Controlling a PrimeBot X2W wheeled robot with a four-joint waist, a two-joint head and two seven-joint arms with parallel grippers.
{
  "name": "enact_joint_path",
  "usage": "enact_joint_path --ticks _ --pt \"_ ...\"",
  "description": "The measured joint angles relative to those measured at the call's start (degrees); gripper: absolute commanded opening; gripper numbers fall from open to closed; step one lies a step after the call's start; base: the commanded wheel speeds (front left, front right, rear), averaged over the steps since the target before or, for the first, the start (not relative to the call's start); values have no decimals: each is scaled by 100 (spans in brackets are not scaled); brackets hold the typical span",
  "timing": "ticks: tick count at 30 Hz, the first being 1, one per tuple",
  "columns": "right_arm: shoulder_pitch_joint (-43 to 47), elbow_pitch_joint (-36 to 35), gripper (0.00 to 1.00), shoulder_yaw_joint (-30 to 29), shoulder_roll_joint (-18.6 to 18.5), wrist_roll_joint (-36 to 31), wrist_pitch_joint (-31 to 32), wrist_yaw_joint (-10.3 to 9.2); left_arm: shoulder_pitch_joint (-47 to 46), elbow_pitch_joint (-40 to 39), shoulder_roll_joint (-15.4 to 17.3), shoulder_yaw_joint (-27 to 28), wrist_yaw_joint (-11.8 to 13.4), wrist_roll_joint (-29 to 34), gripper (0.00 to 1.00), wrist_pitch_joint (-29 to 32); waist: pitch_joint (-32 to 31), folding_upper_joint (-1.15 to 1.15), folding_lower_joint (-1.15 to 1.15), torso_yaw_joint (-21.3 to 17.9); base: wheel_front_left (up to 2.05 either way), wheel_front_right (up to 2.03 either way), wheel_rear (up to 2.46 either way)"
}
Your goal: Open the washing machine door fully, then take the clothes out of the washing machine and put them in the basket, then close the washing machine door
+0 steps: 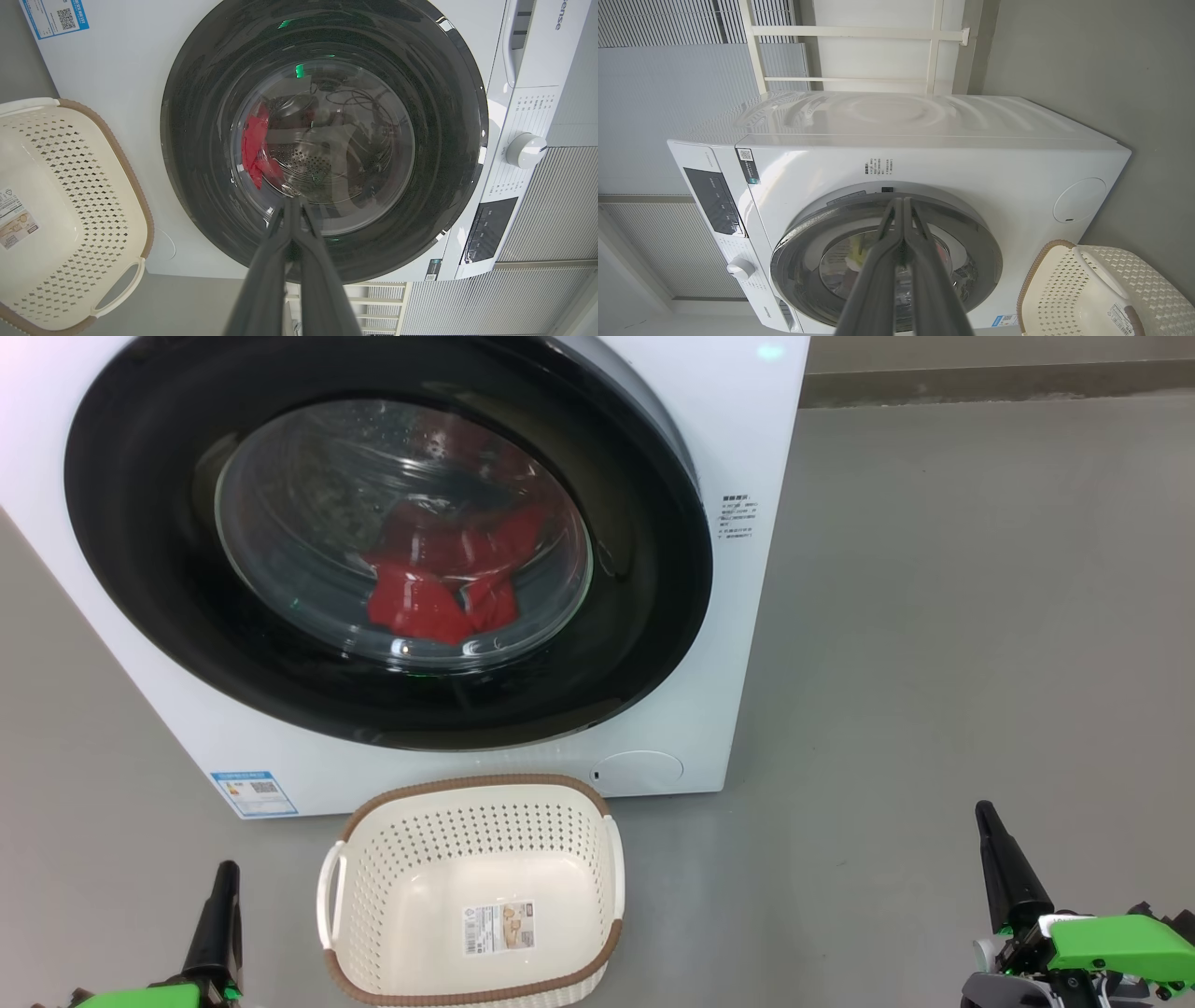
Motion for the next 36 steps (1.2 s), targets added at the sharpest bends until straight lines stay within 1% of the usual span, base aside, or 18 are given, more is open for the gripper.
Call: enact_joint_path --ticks 36 --pt "0 0 0 0 0 0 0 0 0 0 0 0 0 0 0 0 0 0 0 0 0 0 0"
